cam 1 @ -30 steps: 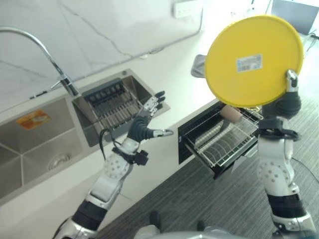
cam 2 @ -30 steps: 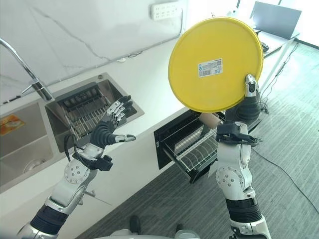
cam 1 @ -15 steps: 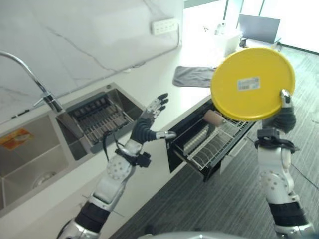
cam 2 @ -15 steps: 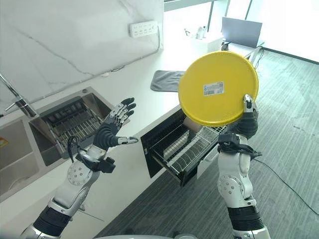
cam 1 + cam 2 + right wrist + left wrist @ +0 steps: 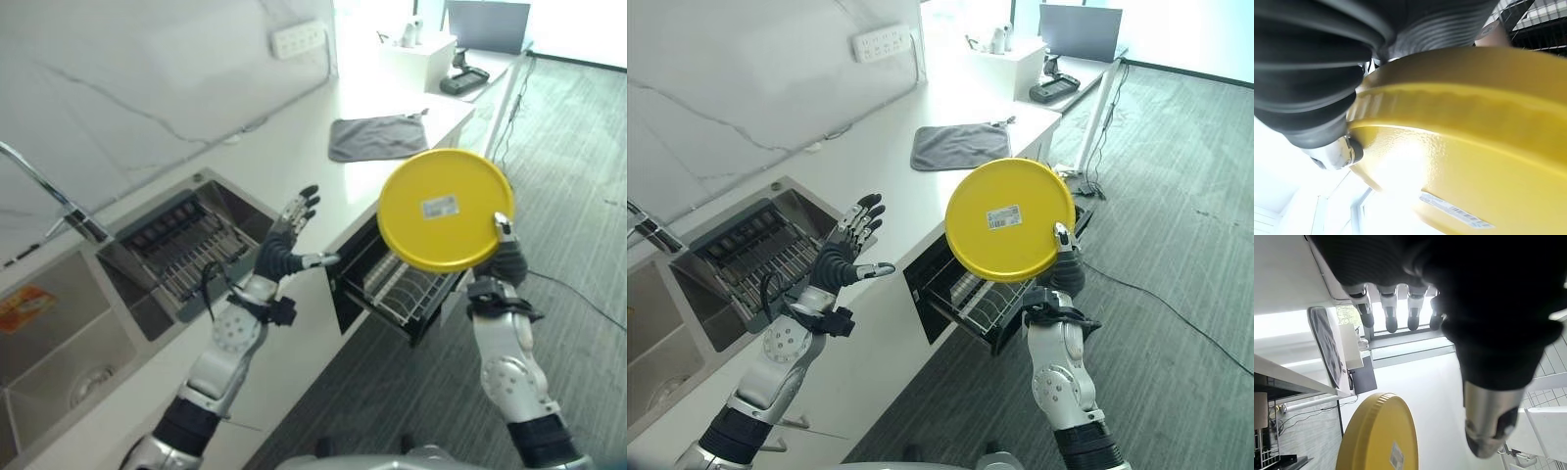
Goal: Place the dishes in the dishwasher.
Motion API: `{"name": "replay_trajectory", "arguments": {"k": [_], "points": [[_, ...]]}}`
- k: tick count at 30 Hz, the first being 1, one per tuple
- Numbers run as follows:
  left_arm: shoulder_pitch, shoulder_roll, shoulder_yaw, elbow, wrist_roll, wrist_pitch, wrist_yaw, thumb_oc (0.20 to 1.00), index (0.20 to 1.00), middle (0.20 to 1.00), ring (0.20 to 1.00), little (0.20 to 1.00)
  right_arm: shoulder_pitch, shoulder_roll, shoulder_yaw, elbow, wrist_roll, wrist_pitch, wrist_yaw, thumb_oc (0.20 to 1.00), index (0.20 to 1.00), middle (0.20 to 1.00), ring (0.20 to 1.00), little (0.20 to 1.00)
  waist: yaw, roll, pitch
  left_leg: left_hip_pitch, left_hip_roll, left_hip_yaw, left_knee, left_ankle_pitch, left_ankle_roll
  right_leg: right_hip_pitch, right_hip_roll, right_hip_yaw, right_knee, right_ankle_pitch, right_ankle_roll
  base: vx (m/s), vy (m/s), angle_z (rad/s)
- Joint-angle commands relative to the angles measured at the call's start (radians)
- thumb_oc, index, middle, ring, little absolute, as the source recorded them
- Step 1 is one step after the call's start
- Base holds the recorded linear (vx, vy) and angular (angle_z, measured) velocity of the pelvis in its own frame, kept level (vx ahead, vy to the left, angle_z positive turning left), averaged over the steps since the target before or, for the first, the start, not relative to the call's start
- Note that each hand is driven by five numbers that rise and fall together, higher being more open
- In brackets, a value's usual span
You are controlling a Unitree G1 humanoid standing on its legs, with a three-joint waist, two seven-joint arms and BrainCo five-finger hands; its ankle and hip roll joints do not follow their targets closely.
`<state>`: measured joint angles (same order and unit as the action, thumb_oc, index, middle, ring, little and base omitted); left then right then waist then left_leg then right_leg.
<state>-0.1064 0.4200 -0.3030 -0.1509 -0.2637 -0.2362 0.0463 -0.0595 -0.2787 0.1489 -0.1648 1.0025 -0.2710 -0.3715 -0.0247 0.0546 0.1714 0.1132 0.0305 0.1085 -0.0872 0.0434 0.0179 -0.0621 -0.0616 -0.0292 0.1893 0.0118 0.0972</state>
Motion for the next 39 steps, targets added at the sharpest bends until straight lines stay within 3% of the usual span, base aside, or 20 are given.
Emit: {"name": "replay_trajectory", "arguments": {"k": [1,3,7,8,10,16,28,39], "points": [[-0.015,0.041,0.054,-0.051,0.075,-0.063,0.042,1.000,1.000,1.000,1.000,1.000,-0.054,0.022,-0.011,-0.080,-0.006,-0.036,0.095,0.200,0.200,0.200,0.200,0.200,-0.006,-0.038,0.003,-0.057,-0.035,-0.091,0.115,-0.057,0.029,0.021,-0.068,-0.036,-0.026,0.021,0.001,0.00,-0.119,-0.73],[-0.021,0.053,0.060,-0.058,0.096,-0.075,0.060,1.000,1.000,1.000,1.000,1.000,-0.097,0.038,-0.004,-0.046,-0.012,-0.042,0.124,0.200,0.200,0.200,0.200,0.200,-0.002,-0.048,0.026,-0.044,-0.032,-0.074,0.107,-0.087,0.025,-0.046,-0.105,-0.026,-0.098,0.137,0.031,-0.06,-0.208,-0.41],[-0.005,0.061,0.075,-0.042,0.074,-0.087,0.069,1.000,1.000,1.000,1.000,1.000,-0.140,0.039,-0.019,-0.013,0.015,0.006,0.131,0.200,0.200,0.200,0.200,0.200,0.016,-0.053,0.025,-0.042,0.002,-0.049,0.105,-0.093,0.009,-0.024,-0.098,-0.052,-0.150,0.116,0.043,0.01,-0.286,-0.05],[0.016,0.048,0.083,-0.046,0.071,-0.100,0.060,1.000,1.000,1.000,1.000,1.000,-0.125,0.033,-0.012,-0.020,0.009,0.007,0.144,0.200,0.200,0.200,0.200,0.200,0.019,-0.057,0.019,-0.049,0.051,-0.024,0.091,-0.061,-0.020,0.014,-0.081,-0.082,-0.162,0.082,0.018,0.08,-0.311,0.34],[0.018,0.044,0.079,-0.042,0.075,-0.090,0.053,1.000,1.000,1.000,1.000,1.000,-0.116,0.033,-0.009,-0.029,0.003,0.007,0.134,0.200,0.200,0.200,0.200,0.200,0.016,-0.058,0.014,-0.047,0.077,-0.018,0.080,-0.043,-0.039,0.042,-0.072,-0.094,-0.168,0.061,0.007,0.09,-0.216,0.25],[0.028,0.047,0.073,-0.040,0.060,-0.093,0.066,1.000,1.000,1.000,1.000,1.000,-0.106,0.015,0.018,-0.029,-0.013,0.033,0.106,0.200,0.200,0.200,0.200,0.200,0.006,-0.041,0.001,-0.033,0.116,0.012,0.071,-0.007,-0.073,0.088,-0.070,-0.133,-0.170,0.032,-0.014,0.11,-0.033,-0.06],[0.014,0.053,0.055,-0.040,0.068,-0.094,0.087,1.000,1.000,1.000,1.000,1.000,-0.129,0.004,0.034,0.008,-0.089,0.076,0.088,0.200,0.200,0.200,0.200,0.200,0.007,-0.033,0.025,-0.068,0.100,0.026,0.103,-0.019,-0.075,0.078,-0.092,-0.131,-0.184,0.044,-0.002,0.05,0.041,0.02],[-0.092,0.074,0.035,-0.034,0.108,-0.100,0.143,1.000,1.000,1.000,1.000,1.000,-0.332,-0.026,-0.006,0.092,-0.136,0.106,0.034,0.200,0.200,0.200,0.200,0.200,0.028,-0.033,0.129,-0.171,0.083,0.017,0.134,-0.013,-0.069,0.006,-0.113,-0.142,-0.179,0.065,0.009,-0.07,0.018,0.05]]}}
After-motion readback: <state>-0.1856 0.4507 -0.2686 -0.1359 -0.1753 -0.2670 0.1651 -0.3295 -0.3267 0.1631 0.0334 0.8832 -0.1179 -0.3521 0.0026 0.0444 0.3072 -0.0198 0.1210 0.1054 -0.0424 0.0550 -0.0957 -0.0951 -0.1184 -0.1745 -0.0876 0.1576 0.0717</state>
